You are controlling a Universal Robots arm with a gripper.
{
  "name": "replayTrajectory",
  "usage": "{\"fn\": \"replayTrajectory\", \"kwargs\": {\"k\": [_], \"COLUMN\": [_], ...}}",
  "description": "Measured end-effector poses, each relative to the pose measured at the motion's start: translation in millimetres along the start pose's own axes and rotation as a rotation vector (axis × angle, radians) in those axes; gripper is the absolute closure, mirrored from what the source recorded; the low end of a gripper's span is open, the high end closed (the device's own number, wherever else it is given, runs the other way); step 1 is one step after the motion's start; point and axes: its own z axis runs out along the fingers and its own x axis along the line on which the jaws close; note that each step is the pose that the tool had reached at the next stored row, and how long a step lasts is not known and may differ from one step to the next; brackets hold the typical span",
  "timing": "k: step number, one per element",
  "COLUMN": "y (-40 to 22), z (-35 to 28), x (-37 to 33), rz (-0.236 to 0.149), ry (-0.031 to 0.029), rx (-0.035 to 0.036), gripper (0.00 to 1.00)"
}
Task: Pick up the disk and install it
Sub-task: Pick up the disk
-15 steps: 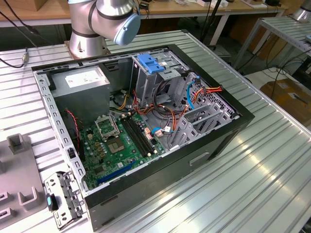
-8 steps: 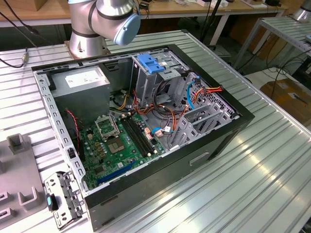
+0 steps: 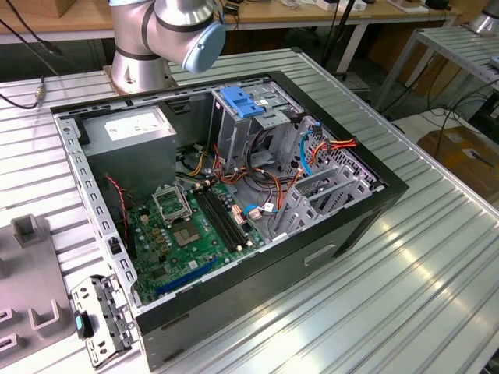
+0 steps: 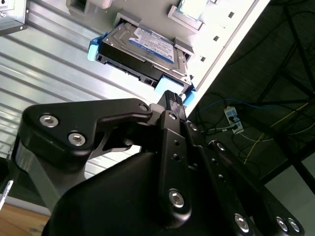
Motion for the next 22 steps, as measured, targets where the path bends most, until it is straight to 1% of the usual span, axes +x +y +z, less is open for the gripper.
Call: {"fn": "replayTrajectory", "kwargs": {"k": [1,4,6,8,9,15,17,19,22], "y": [0.0,0.0,0.0,0.0,0.0,0.0,0.0,0.0,0.0], "z": [0.0,0.0,0.0,0.0,0.0,0.0,0.0,0.0,0.0], "x": [0.0,0.0,0.0,0.0,0.0,0.0,0.0,0.0,0.0], "rz": [-0.004,-0.045,-0.079,-0.117,-0.145,-0.261,-0.303,-0.354,-0.404], "ry": [0.0002,0.002,0.0034,0.005,0.0063,0.0113,0.0131,0.0154,0.0175], "rx": [-0.0001,-0.0005,-0.0009,-0.0013,-0.0016,-0.0029,-0.0034,-0.0039,-0.0045], "gripper": [0.89,0.89,0.89,0.89,0.89,0.89,0.89,0.89,0.89]}}
